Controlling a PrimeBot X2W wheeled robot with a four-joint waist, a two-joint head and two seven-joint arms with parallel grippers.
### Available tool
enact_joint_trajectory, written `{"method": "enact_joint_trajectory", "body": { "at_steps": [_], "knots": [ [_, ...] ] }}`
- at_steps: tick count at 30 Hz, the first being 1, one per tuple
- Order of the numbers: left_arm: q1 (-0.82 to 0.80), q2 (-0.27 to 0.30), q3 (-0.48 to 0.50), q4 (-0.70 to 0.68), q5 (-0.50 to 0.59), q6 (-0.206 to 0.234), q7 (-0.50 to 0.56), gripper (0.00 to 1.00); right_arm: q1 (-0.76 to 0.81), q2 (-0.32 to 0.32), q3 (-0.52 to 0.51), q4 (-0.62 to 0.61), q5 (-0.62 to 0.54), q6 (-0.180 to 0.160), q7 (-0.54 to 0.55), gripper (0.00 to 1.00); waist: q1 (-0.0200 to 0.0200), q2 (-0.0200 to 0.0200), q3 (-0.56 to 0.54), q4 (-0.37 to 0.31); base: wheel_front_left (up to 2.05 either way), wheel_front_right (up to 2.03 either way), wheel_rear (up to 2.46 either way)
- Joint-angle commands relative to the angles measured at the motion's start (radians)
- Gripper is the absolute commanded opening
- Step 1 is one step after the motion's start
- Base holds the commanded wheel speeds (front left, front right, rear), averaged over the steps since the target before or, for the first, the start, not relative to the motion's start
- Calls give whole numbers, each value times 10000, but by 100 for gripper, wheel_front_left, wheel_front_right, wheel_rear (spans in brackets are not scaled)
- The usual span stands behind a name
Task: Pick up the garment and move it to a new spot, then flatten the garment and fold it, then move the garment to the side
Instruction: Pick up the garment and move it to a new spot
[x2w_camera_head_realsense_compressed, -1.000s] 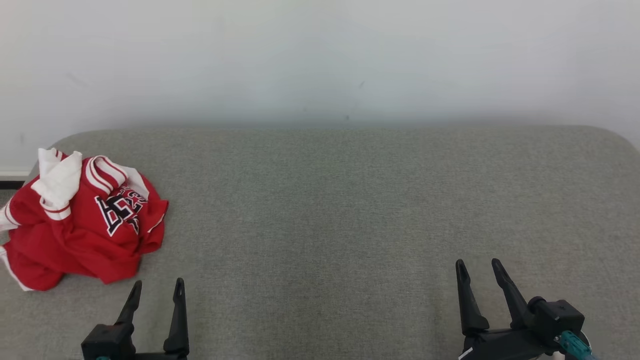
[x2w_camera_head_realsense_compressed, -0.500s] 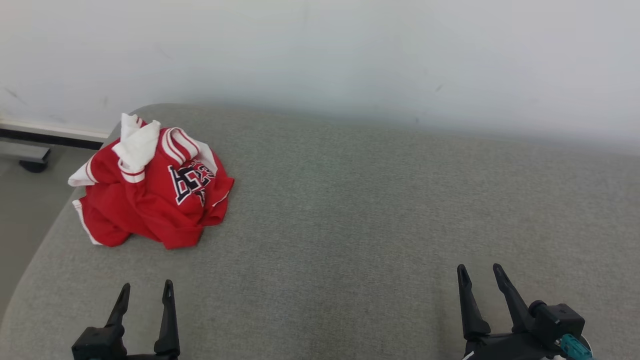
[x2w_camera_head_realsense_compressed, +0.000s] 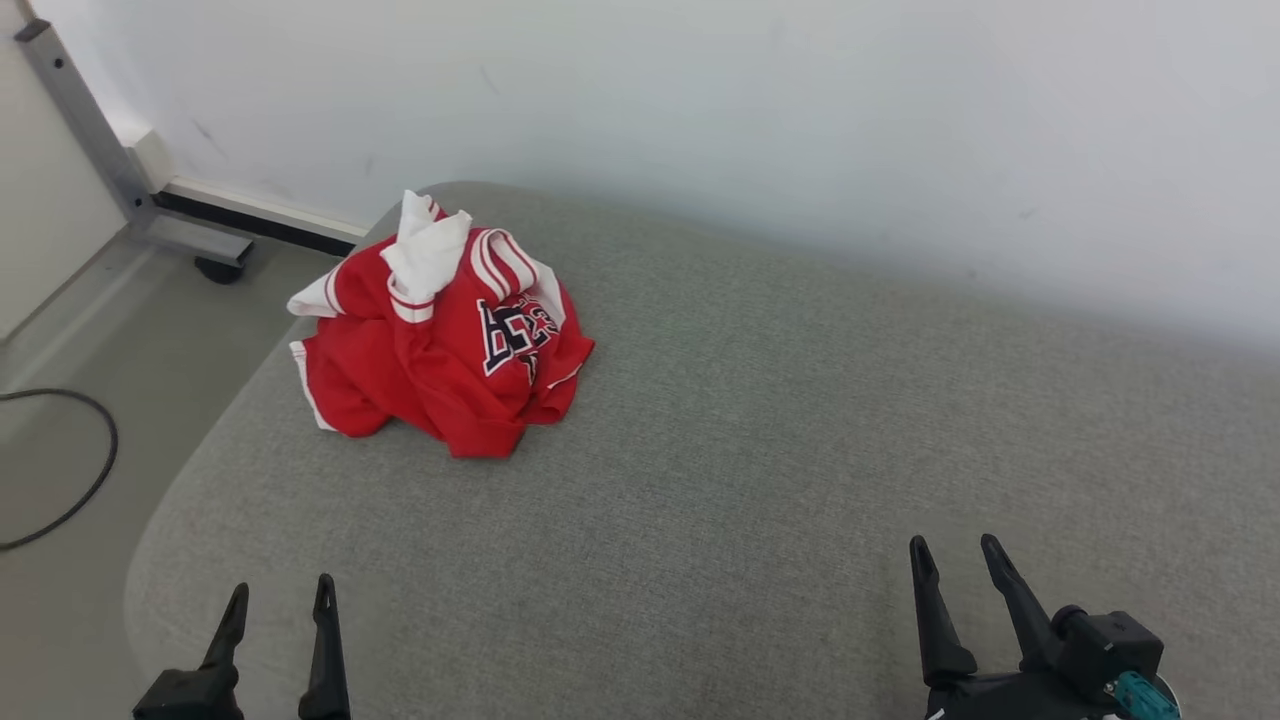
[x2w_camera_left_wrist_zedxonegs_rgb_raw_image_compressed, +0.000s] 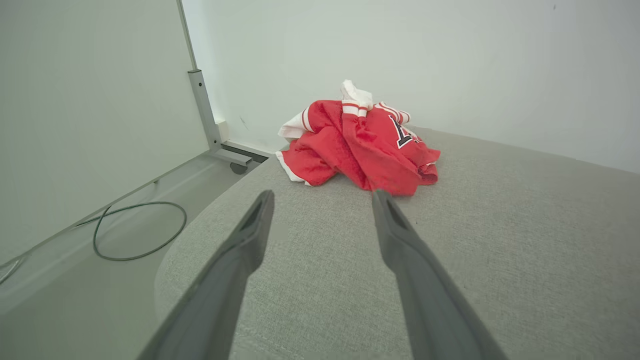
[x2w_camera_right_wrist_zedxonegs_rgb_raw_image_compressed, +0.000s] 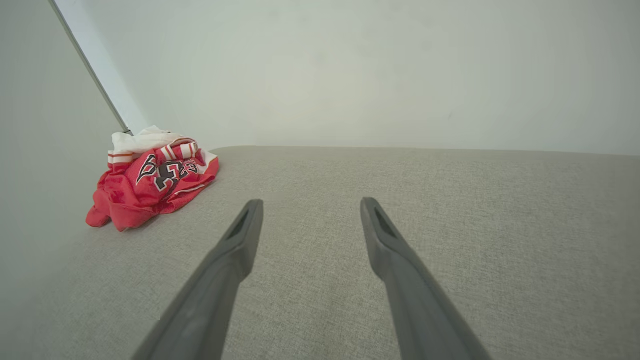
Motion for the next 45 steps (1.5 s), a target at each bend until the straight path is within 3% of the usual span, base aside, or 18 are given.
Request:
{"method": "enact_joint_trajectory", "body": {
  "at_steps": [1,13,28,36,45],
  "knots": [
    [68,25,31,-14,-75,63,-67,100,180,17,15,-8,32,37,24,100,0,0,-76,351,0,0,0],
    [230,101,128,-110,-169,256,-142,100,160,15,75,-35,5,37,78,100,0,0,-125,687,0,0,0],
    [-44,-1,479,-202,-495,616,-536,100,-47,15,80,-201,-154,37,139,100,0,0,157,348,0,0,0],
    [-1591,310,898,165,-1006,400,-788,100,-459,15,41,-602,-513,37,328,100,0,0,889,-587,0,0,0],
    [-4320,1335,1403,1135,-1554,-198,-567,100,-1235,-164,-78,-1475,-782,34,551,100,0,0,2501,-2249,0,0,0]
  ]
}}
